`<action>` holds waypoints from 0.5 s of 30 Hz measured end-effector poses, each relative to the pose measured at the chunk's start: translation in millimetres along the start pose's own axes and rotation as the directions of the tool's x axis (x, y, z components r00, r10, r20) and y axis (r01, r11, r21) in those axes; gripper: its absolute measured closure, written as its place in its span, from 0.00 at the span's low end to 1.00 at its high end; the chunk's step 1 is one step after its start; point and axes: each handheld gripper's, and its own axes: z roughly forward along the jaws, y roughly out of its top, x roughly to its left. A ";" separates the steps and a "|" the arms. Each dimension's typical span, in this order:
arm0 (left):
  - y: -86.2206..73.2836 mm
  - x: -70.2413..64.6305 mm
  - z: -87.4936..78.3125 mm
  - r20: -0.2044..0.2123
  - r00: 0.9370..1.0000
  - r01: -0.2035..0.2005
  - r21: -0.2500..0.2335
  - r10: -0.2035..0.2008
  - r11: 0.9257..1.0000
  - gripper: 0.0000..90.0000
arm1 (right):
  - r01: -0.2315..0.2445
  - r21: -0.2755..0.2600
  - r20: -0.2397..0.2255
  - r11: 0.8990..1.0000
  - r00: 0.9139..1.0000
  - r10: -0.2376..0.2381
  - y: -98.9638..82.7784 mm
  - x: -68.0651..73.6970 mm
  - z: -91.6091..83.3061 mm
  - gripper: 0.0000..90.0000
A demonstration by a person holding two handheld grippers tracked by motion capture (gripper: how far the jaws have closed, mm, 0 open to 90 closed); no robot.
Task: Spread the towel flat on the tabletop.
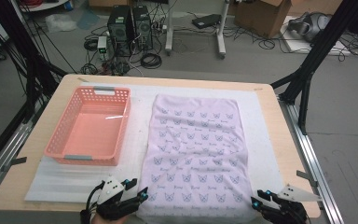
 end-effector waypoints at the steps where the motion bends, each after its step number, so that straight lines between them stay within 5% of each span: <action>1: 0.9 0.4 4.4 -0.007 1.000 0.012 0.005 -0.012 1.000 0.53 | -0.004 0.004 0.032 1.000 0.999 0.004 3.7 -0.2 6.9 0.65; 4: 1.4 -2.7 17.3 -0.005 1.000 -0.006 0.034 0.006 0.999 0.62 | -0.002 0.019 0.074 1.000 0.997 0.001 9.4 -0.6 20.2 0.74; 5: 0.8 -5.8 18.8 -0.004 1.000 -0.022 0.043 0.022 0.999 0.66 | -0.002 0.013 0.080 1.000 0.997 0.001 10.2 -0.8 21.2 0.84; 6: 0.0 -9.5 18.6 -0.029 0.998 -0.047 0.047 0.048 0.998 0.75 | -0.008 0.017 0.066 1.000 0.998 0.007 10.8 -1.9 21.0 0.95; 8: 0.4 -9.8 16.6 -0.033 0.999 -0.033 0.063 0.035 0.997 0.97 | -0.002 0.025 0.048 1.000 0.999 0.001 10.1 -2.4 19.1 0.98; 15: -2.4 -10.5 1.9 -0.007 1.000 0.011 0.098 -0.010 0.995 0.99 | 0.002 0.028 0.011 1.000 1.000 -0.003 1.2 -9.5 2.9 0.98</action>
